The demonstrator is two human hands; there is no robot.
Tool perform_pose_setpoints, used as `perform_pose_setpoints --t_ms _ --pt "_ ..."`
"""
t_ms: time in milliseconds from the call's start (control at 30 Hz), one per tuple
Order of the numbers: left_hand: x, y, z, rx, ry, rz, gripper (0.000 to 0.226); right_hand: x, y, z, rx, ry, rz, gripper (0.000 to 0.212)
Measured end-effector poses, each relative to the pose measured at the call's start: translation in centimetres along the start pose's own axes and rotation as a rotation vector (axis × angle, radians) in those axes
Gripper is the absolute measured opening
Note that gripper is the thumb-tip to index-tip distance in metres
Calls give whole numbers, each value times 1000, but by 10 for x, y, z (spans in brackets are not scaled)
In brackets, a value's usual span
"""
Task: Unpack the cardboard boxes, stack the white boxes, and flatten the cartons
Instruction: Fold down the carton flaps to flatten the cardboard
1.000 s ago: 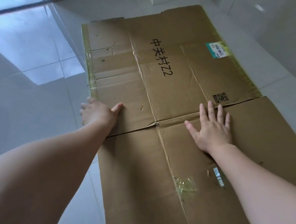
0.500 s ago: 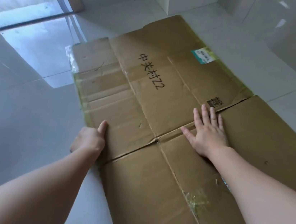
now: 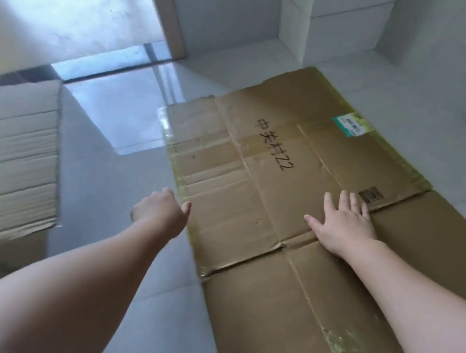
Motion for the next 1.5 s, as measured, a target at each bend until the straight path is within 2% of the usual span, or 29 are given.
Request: perform_pose_setpoints --t_ms 133,200,333,400,467,567,633,700,867,1067,1200,1300,1400,1500 --pt "-65 -16 -64 73 32 6 45 -92 -10 -66 78 -60 -147 78" --pt "-108 -19 -100 130 125 -20 41 -151 -8 -107 134 -75 -245 77" --pt "-148 -9 -171 280 397 160 22 -261 11 -176 206 -80 -445 75" --pt "-170 -7 -194 333 469 179 18 -304 21 -199 237 -74 -530 75" --pt "-210 -13 -198 361 457 27 29 -336 31 -214 266 -67 -603 75" --pt "-284 -10 -170 310 327 -394 65 -362 41 -218 293 -49 -680 73" --pt "-312 1 -132 175 413 -614 86 -364 44 -211 278 -29 -693 73" --pt "-321 7 -93 60 546 -707 92 -353 42 -201 256 2 -677 73" --pt "-317 -9 -53 -50 741 -654 72 -312 30 -186 188 45 -590 70" --pt "-316 -22 -70 59 488 -619 40 -286 22 -191 186 38 -542 67" --pt "-290 -29 -114 161 440 -485 33 -277 21 -205 221 26 -525 65" --pt "-248 -36 -172 277 506 -326 31 -274 21 -224 240 -42 -497 64" --pt "-182 -35 -231 377 696 -140 30 -264 23 -252 276 -202 -464 69" --pt "-111 -28 -286 430 1008 19 26 -233 23 -289 309 -415 -380 79"
Point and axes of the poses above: each hand's wrist, its own y-axis away from the middle knuckle, its own z-axis out of the palm, x = y × z, the point moved 9 cm from there along -y, towards the middle knuckle, and after that the axes turned 8 degrees about x, right-handed, at the moved point
